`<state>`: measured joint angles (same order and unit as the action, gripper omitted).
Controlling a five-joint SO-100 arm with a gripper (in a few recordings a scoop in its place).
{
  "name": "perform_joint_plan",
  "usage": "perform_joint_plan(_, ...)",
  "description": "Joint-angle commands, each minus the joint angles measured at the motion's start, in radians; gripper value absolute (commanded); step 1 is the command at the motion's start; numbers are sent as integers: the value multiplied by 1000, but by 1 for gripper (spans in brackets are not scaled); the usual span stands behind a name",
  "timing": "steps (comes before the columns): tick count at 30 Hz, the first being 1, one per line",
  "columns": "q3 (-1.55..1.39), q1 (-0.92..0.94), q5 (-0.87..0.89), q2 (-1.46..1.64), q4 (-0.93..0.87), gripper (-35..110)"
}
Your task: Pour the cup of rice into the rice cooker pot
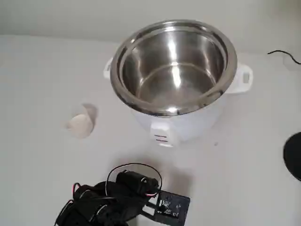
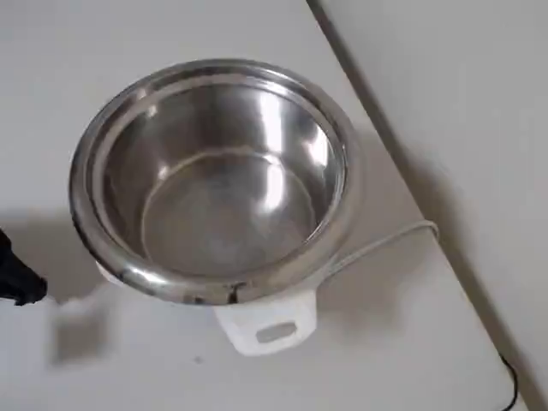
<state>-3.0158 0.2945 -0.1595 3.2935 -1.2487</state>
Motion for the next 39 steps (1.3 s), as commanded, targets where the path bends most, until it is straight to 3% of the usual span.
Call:
perform_joint_plan(1,49,9,-6,-8,-71,0)
perform_joint_plan(32,49,0,-17,-8,-71,0)
perform_joint_plan(39,60,-74,-397,-8,-25,1)
